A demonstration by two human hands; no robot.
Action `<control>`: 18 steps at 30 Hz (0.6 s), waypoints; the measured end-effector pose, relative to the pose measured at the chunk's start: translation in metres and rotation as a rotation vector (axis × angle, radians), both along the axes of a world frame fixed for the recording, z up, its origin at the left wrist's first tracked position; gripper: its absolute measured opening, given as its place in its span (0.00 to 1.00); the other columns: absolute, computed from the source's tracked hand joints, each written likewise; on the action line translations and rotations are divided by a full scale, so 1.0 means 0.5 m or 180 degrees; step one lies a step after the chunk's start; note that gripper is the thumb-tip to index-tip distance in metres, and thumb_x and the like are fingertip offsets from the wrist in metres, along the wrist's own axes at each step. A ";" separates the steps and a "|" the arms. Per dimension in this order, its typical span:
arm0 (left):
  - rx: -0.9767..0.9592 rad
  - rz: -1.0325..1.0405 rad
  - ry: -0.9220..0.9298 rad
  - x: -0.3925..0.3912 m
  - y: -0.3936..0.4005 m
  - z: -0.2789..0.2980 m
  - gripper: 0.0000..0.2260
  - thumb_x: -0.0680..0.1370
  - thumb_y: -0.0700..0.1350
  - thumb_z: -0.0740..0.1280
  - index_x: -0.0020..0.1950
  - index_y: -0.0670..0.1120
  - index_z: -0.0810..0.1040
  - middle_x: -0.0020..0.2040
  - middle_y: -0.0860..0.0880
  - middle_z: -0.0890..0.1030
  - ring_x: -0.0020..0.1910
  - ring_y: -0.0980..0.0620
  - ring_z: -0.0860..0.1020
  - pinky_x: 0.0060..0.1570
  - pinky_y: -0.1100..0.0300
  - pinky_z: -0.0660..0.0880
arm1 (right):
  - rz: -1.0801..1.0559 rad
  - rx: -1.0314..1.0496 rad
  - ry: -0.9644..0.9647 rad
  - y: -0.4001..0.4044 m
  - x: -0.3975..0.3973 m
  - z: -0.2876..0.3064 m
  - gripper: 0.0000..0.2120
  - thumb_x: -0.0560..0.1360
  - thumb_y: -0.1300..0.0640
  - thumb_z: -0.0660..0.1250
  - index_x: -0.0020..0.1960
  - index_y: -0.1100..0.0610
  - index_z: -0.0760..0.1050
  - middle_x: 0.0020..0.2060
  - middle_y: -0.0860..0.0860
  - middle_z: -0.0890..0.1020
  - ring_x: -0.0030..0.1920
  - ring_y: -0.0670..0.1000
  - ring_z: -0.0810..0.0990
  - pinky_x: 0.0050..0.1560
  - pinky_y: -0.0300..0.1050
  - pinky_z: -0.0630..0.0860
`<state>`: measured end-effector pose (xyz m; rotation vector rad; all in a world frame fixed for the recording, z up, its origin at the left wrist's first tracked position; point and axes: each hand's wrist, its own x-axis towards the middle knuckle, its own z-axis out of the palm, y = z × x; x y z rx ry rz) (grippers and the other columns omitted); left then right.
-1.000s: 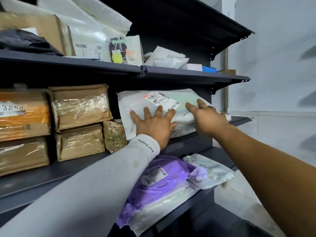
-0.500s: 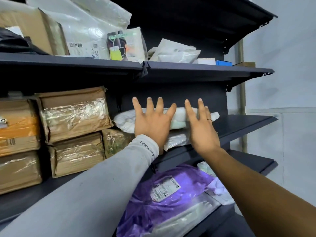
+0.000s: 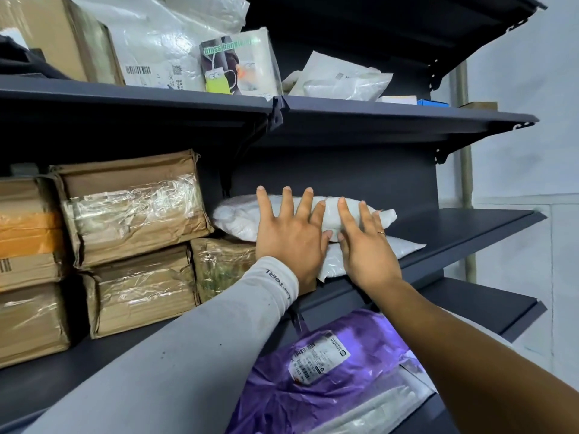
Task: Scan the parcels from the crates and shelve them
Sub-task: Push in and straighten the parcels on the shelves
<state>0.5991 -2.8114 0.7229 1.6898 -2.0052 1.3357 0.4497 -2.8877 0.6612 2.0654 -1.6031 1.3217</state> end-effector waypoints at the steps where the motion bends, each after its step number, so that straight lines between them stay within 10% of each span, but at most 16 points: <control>1: 0.0065 0.0035 0.0097 0.002 -0.005 -0.006 0.30 0.85 0.62 0.40 0.85 0.52 0.49 0.86 0.48 0.48 0.84 0.37 0.47 0.72 0.24 0.39 | 0.0009 0.0054 0.0057 -0.007 0.003 -0.002 0.31 0.87 0.49 0.53 0.83 0.38 0.39 0.84 0.55 0.46 0.83 0.65 0.47 0.77 0.63 0.63; 18: 0.0475 0.0118 0.0822 0.000 0.006 -0.010 0.35 0.82 0.70 0.40 0.85 0.55 0.45 0.86 0.50 0.42 0.83 0.41 0.38 0.72 0.24 0.36 | -0.0205 0.0513 0.0882 0.047 -0.009 0.049 0.31 0.86 0.41 0.46 0.82 0.39 0.33 0.84 0.49 0.37 0.83 0.58 0.38 0.79 0.71 0.48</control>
